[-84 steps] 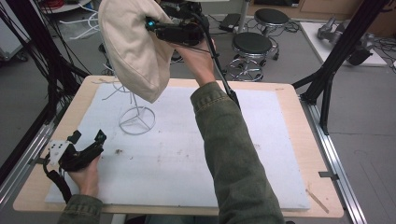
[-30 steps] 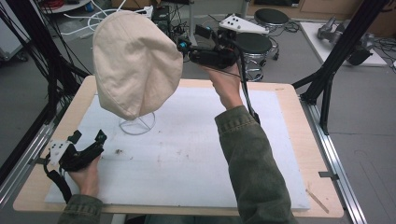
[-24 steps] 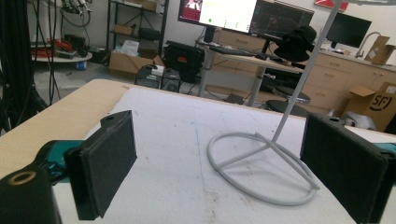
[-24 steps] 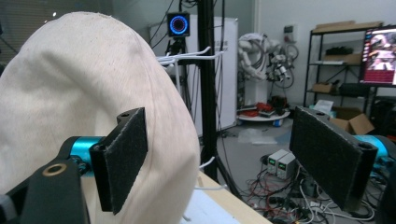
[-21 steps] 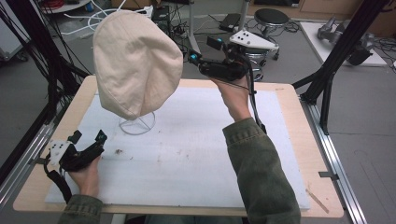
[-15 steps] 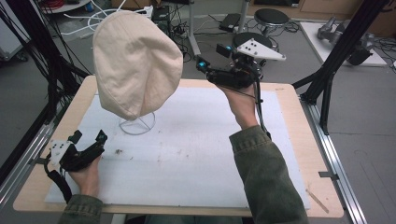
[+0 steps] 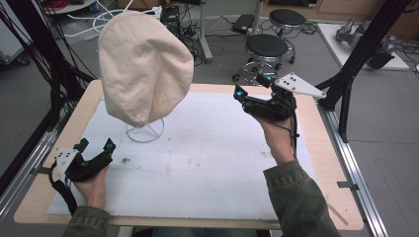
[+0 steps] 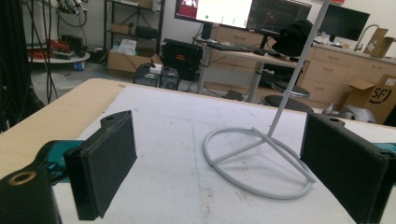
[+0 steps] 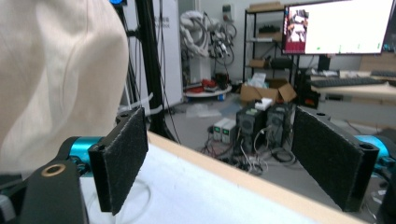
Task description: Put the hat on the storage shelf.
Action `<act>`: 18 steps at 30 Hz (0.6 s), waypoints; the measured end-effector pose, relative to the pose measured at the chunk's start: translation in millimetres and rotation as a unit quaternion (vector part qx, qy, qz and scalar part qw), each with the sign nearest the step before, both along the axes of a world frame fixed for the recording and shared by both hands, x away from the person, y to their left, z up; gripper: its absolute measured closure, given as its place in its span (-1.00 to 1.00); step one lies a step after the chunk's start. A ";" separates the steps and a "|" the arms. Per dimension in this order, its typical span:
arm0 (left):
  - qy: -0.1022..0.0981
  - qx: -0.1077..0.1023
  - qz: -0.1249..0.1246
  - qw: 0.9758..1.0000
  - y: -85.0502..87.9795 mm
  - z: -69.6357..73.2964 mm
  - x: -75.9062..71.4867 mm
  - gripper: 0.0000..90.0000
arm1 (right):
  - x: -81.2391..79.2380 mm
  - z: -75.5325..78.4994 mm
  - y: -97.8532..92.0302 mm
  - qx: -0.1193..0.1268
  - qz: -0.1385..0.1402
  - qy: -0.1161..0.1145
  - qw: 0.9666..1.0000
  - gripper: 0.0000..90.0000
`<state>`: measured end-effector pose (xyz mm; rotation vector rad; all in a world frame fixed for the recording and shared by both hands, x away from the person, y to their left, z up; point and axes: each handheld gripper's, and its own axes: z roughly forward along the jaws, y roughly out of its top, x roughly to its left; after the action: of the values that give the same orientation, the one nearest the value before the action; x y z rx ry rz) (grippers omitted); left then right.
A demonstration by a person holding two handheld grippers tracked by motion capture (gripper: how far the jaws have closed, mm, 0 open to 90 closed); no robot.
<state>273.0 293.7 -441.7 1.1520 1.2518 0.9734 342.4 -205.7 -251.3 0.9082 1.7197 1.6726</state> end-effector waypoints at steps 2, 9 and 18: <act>-0.001 0.000 0.000 1.000 -0.7 0.8 -1.0 -0.76 | -4.6 -6.3 -3.3 -0.006 0.001 0.006 1.000 -0.59; -0.003 0.005 0.000 1.000 -1.7 1.2 -1.8 -0.76 | -23.6 -31.2 -14.0 -0.021 -0.026 0.002 0.999 -0.60; -0.004 0.007 0.002 1.000 -2.3 2.3 -5.9 -0.76 | -39.5 -56.6 -35.3 -0.025 -0.053 0.022 0.998 -0.65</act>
<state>267.1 291.3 -439.4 1.1555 1.2436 0.9913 302.8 -241.0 -307.9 1.0019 1.7038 1.5464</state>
